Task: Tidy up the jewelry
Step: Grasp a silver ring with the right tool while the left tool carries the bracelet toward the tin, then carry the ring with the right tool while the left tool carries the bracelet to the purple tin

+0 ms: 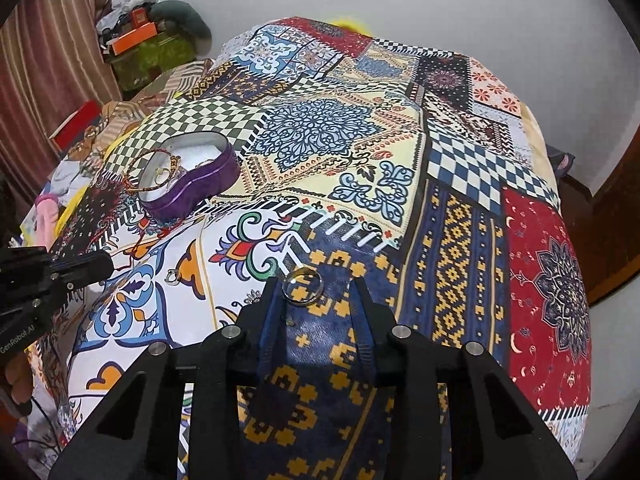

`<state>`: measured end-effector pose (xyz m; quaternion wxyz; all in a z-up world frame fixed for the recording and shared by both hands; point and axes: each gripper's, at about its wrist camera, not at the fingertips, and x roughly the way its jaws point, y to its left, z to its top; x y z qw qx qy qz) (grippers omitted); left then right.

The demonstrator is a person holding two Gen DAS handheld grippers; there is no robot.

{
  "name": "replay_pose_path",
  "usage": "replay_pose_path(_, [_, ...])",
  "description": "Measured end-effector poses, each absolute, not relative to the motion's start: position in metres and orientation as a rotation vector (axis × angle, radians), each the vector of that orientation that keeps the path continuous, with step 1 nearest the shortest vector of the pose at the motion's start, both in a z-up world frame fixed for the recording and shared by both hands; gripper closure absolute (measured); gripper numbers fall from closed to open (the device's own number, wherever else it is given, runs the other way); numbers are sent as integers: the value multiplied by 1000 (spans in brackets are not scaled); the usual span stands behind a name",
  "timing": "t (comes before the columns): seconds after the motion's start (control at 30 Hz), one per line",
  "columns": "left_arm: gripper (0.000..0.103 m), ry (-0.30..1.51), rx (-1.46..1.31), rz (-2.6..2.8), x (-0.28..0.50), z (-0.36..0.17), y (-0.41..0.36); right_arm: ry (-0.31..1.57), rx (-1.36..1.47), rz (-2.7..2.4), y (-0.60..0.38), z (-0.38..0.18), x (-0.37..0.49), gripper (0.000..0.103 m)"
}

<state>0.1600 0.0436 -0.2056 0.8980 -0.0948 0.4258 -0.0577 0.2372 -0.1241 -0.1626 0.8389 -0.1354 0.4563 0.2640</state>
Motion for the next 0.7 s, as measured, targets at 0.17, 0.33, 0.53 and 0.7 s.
replay_pose_path(0.17, [103,864,-204,-106,158,-199,48,958,-276,566,-125,-162,236,84])
replay_pose_path(0.33, [103,823,-193,-95,161,-181,51,925,-272,550,-128,-152,232,84])
replay_pose_path(0.53, [103,744,-175,-85,167,-147,55,873,-250,561,-128,-129,227,84])
replay_pose_path(0.7, [103,674,-158,-87,173,-114,55,837,-216,574,-125,-113,227,84])
